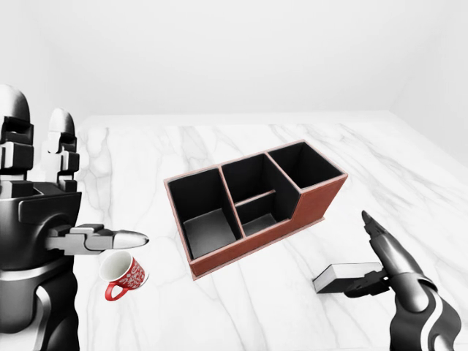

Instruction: Pick up the book and place it in the back compartment of the caddy.

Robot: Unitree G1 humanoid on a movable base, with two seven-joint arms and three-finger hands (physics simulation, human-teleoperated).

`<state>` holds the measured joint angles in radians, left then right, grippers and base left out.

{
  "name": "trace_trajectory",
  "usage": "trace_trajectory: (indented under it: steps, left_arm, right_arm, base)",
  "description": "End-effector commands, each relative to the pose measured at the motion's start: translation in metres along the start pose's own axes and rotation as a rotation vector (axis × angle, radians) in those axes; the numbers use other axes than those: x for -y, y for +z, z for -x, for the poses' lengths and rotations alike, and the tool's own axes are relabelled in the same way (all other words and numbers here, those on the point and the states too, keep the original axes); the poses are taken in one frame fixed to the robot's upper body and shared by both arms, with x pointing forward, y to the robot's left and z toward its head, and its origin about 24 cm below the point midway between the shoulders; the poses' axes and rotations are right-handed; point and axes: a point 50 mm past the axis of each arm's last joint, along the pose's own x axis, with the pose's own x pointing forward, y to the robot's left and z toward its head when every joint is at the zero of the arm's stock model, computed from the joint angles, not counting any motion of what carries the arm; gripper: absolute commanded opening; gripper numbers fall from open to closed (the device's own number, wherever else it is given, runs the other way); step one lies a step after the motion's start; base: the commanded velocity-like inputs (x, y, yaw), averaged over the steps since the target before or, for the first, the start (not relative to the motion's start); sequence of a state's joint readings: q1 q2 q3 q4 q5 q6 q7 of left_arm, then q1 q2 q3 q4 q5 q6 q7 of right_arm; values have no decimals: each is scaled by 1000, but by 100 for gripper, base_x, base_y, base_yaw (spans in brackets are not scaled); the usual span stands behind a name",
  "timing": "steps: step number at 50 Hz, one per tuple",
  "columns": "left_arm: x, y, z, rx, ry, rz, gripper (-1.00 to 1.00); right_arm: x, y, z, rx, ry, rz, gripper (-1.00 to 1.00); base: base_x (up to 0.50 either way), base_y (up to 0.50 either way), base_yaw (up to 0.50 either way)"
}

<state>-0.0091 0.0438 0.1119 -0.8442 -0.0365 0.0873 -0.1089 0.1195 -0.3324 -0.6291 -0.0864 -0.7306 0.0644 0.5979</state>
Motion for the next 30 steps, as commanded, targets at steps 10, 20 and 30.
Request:
trace_trajectory:
  steps: [10, 20, 30]
  left_arm:
    - [0, 2, 1, 6, -1, -2, 100]
    - [0, 1, 1, 2, -1, -2, 100]
    - [0, 1, 0, 2, -1, -2, 100]
  right_arm:
    - [-6, -6, -6, -13, 4, 3, 100]
    - [-8, -7, -4, -17, 10, 6, 100]
    - [-8, -6, -2, -21, 16, 7, 100]
  base:
    - [0, 0, 0]
    - [0, 0, 0]
    - [0, 0, 0]
